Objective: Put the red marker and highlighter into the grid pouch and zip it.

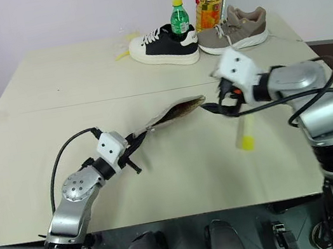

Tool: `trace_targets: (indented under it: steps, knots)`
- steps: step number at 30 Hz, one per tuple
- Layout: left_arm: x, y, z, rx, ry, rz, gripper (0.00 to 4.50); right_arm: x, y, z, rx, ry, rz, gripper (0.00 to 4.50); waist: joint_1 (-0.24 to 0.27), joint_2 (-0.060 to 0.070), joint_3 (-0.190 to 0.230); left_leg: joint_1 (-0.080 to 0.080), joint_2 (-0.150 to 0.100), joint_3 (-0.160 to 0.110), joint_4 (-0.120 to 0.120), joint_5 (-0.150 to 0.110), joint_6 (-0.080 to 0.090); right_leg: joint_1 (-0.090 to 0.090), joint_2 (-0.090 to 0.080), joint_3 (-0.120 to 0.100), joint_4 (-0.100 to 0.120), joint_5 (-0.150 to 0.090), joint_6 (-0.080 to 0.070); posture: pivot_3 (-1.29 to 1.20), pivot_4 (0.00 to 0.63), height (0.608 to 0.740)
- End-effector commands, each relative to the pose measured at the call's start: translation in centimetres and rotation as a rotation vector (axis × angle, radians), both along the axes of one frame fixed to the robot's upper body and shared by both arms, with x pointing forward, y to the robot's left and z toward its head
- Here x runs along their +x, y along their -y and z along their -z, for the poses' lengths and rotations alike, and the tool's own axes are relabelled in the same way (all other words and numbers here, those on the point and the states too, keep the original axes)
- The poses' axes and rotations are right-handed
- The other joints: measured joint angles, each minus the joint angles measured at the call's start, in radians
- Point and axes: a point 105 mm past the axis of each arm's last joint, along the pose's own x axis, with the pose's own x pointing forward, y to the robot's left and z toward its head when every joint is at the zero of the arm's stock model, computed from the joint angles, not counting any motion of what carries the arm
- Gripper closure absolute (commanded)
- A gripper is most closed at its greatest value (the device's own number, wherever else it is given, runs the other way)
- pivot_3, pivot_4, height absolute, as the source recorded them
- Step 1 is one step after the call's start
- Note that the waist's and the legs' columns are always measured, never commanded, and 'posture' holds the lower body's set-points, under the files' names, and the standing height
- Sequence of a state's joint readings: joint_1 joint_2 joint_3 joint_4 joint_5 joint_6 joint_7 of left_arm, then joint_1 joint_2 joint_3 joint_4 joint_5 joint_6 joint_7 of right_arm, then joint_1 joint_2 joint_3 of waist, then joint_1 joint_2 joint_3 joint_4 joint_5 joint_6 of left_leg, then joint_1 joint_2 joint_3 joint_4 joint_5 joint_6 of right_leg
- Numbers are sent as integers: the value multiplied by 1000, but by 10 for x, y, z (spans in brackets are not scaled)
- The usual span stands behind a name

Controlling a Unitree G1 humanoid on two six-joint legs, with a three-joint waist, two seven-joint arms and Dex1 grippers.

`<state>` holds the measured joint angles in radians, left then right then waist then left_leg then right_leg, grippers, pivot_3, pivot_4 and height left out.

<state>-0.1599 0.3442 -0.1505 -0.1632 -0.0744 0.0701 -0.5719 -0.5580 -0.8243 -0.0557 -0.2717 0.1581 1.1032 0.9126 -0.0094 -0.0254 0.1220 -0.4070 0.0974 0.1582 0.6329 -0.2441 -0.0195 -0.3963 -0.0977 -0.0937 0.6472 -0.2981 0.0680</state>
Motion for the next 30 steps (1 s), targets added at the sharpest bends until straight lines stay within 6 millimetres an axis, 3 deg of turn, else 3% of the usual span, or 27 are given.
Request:
trace_targets:
  steps: [1,6,12,15,17,20,21,23,26,30]
  knots:
    - [2,10,-6,-7,31,49,4500,-14,37,22,115,-214,333,58,-1,1,0,0,-1,0,0,0,0,-1,0,0,0,-1,-1,0,150,705]
    - [5,18,-6,-10,36,84,4500,-22,35,46,181,-305,453,58,-9,2,-1,0,0,0,-1,0,0,-2,1,0,0,1,1,0,150,705]
    - [8,22,-8,-21,47,91,4500,-23,34,78,141,-359,550,58,-4,2,-1,-1,-2,1,-1,0,0,-2,3,0,0,1,2,0,150,705]
    - [8,21,-8,-23,50,83,4500,-24,29,86,129,-379,546,870,-3,2,-1,-1,-3,1,-1,0,0,-1,2,0,0,1,2,0,150,705]
    - [8,19,-8,-24,53,74,4500,-22,26,87,122,-379,545,1779,-4,2,-1,-1,-3,1,-1,0,0,-1,2,0,0,1,2,0,150,705]
    - [8,15,-8,-24,56,55,4500,-16,23,78,126,-354,533,3387,-8,2,-1,-1,-3,0,-1,0,0,-1,3,0,0,1,2,0,150,705]
    - [8,14,-8,-23,56,49,4500,-14,22,74,126,-341,530,3640,-8,2,-1,-1,-3,0,-1,0,0,-2,3,0,0,1,2,0,150,705]
    - [8,10,-8,-22,56,34,4500,-4,17,55,51,-213,445,3640,-8,2,-1,-1,-3,0,-1,0,0,-2,3,0,0,1,2,0,150,705]
    - [9,2,-8,-20,55,7,4500,9,-2,14,-240,170,126,3640,-7,5,1,-2,-3,1,-2,0,0,-3,2,0,0,1,2,0,150,705]
    - [9,-1,-9,-19,57,-2,4500,6,-16,0,-497,370,-182,3640,-8,4,1,-1,-4,1,-2,0,0,-2,3,0,-1,0,4,0,150,705]
